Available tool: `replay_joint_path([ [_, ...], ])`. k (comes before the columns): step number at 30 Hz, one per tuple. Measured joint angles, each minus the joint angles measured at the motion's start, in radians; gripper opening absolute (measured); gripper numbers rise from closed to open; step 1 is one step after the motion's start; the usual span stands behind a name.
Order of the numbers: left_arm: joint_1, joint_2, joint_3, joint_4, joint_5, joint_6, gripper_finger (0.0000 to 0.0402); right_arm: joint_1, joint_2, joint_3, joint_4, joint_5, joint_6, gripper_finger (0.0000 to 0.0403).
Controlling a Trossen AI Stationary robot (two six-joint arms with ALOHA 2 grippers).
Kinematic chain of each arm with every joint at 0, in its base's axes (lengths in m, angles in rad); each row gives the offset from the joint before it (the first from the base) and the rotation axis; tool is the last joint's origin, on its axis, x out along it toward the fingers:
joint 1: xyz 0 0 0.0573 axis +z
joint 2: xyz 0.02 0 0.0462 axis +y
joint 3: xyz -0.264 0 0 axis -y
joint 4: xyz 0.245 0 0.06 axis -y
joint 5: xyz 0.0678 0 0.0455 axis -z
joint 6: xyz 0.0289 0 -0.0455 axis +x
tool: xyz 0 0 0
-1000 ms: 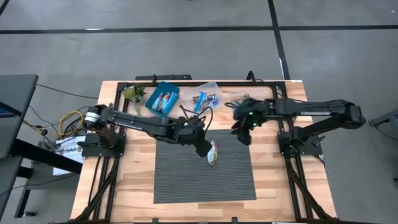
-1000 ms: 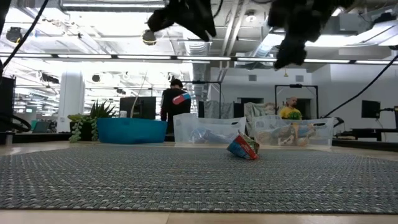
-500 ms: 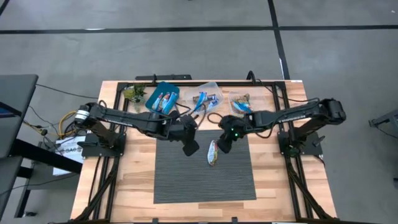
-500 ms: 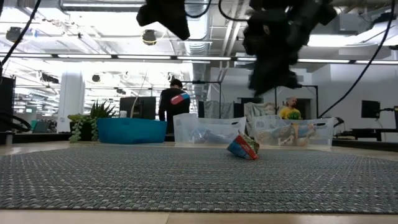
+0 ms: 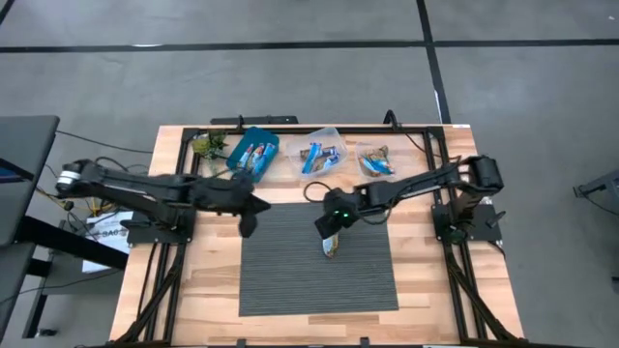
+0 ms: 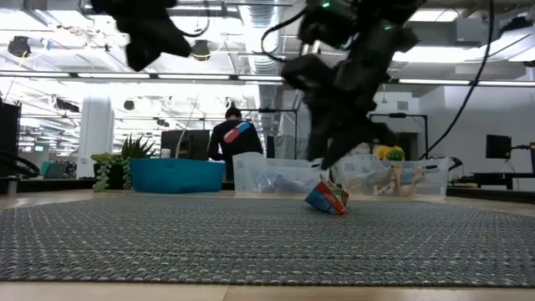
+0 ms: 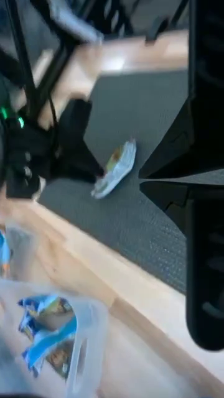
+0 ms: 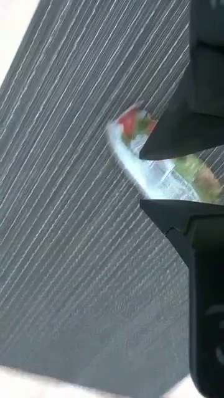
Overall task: Pick and place Granola Bars by type
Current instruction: Put the red granola bar into the blue bin
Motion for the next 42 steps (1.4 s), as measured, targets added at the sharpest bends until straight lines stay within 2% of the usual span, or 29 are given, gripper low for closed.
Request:
replay_joint_path([
  [4, 0.024, -0.160, -0.113, 0.069, 0.076, 0.007, 0.0011, -0.009, 0.078, 0.087, -0.081, 0.000, 0.006, 0.0096],
  [7, 0.035, -0.235, -0.153, 0.108, 0.107, -0.013, 0.0011, -0.009, 0.119, 0.139, -0.178, 0.006, 0.006, 0.0093],
  [12, 0.037, -0.293, -0.172, 0.089, 0.151, -0.013, 0.0011, -0.013, 0.146, 0.221, -0.332, 0.065, 0.006, 0.0094],
  [18, 0.040, -0.293, -0.173, 0.087, 0.200, 0.014, 0.0011, -0.013, 0.124, 0.296, -0.357, 0.101, -0.010, 0.0113],
  [21, 0.039, -0.286, -0.172, 0.085, 0.216, 0.041, 0.0011, -0.012, 0.118, 0.325, -0.426, 0.112, -0.009, 0.0132],
  [27, 0.039, -0.287, -0.172, 0.078, 0.220, 0.074, 0.0011, -0.014, 0.120, 0.328, -0.521, 0.121, 0.071, 0.0175],
  [31, 0.039, -0.287, -0.172, 0.064, 0.223, 0.091, 0.0011, -0.017, 0.120, 0.328, -0.518, 0.127, 0.079, 0.0197],
  [42, 0.039, -0.286, -0.172, 0.054, 0.226, 0.103, 0.0011, -0.024, 0.246, 0.327, -0.453, 0.079, 0.097, 0.0196],
])
